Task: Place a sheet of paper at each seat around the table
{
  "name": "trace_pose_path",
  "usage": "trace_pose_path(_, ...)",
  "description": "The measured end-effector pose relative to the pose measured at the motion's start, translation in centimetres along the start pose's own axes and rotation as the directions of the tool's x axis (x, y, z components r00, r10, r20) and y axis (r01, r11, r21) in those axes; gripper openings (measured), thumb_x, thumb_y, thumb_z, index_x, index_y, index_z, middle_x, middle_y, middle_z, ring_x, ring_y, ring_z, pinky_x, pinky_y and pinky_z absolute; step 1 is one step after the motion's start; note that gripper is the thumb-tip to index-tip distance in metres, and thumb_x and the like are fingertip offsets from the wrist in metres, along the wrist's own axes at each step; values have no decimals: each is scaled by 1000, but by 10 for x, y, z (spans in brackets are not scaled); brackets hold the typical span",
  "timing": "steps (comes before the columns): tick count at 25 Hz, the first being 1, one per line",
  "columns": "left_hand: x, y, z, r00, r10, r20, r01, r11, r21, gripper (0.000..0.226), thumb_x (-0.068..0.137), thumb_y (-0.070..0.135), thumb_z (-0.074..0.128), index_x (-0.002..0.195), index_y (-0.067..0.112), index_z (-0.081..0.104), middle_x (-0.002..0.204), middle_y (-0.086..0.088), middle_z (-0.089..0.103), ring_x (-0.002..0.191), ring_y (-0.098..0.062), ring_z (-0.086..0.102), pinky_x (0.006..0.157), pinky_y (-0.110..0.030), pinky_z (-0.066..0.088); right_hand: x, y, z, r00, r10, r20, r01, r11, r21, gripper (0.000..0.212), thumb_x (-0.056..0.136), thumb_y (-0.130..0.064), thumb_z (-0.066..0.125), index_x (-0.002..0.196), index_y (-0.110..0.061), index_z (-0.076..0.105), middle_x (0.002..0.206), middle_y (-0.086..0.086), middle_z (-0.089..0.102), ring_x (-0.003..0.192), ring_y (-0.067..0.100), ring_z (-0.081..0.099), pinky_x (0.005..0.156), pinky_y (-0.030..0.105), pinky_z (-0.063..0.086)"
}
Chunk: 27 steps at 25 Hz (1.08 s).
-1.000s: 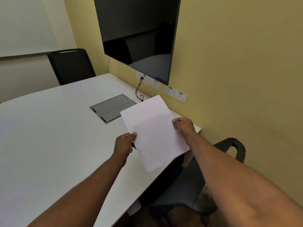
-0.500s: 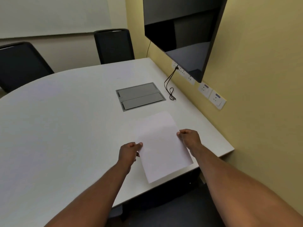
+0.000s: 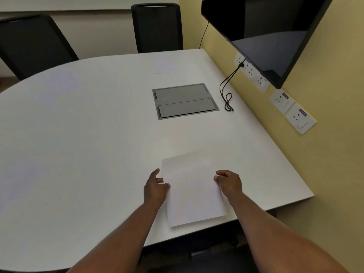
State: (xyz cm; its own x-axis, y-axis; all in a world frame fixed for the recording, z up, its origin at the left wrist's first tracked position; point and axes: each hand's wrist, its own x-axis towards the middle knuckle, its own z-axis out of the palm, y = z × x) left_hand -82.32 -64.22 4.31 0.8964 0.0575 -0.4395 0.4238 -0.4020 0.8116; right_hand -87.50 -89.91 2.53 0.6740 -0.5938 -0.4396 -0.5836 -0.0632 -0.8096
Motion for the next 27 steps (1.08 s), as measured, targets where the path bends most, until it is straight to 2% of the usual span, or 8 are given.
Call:
trace_pose_path(4,16,-15,9,998,18,61,-20,999,26,68,78,2,72,140,22,53,118,0,69,100,-20,66,91,-31,50,15,9,23,999,11,-31,-13,998,-67,26,85,-8,67,109,-16,72,87,-6,70,79,13,62,67,23,44)
trace_pose_path(9,35,-29,20,979,-20,202,0,995,96,72,79,4,76,144,18,50,137,-2,61,117,-20,62,104,-35,47,35,14,48,998,3,-67,-16,980,-199,40,87,-4,64,125,-13,66,120,6,69,106,20,62,88,23,40)
trace_pose_path(12,42,-41,26,964,-14,266,-59,963,264,78,81,11,76,150,17,41,152,-2,46,133,-19,50,110,-30,38,41,21,54,998,12,-64,-29,960,-279,47,86,-3,60,132,-13,62,130,7,64,120,23,59,98,27,42)
trace_pose_path(15,39,-55,28,941,83,328,-254,814,523,79,85,24,67,155,22,31,166,4,18,150,-15,23,117,-33,27,37,28,54,997,-57,-59,25,897,-441,48,88,-10,59,135,-19,58,139,6,55,127,25,51,104,34,43)
trace_pose_path(19,37,-68,29,868,140,476,-474,521,710,84,88,36,60,159,20,17,168,3,3,155,-21,2,124,-40,10,25,47,55,955,-244,167,286,617,-734,49,95,-27,55,143,-27,49,156,-7,37,142,18,31,112,36,34)
trace_pose_path(20,38,-69,29,862,141,488,-489,489,723,84,89,36,60,159,20,15,168,2,2,155,-21,0,124,-40,8,26,51,57,948,-248,197,308,571,-761,49,96,-30,53,145,-29,47,158,-7,35,144,17,29,114,36,31)
trace_pose_path(25,41,-72,28,862,140,487,-493,455,741,85,90,37,60,159,22,12,168,4,0,155,-19,-1,125,-41,4,26,57,61,947,-234,218,311,513,-800,51,98,-33,49,148,-30,43,161,-7,30,145,16,27,115,36,30)
trace_pose_path(27,39,-72,27,864,147,481,-490,462,739,86,89,39,59,159,25,13,168,5,0,155,-18,0,124,-42,4,25,56,60,945,-235,226,319,530,-785,52,97,-34,50,148,-29,43,161,-6,31,145,17,28,116,37,28)
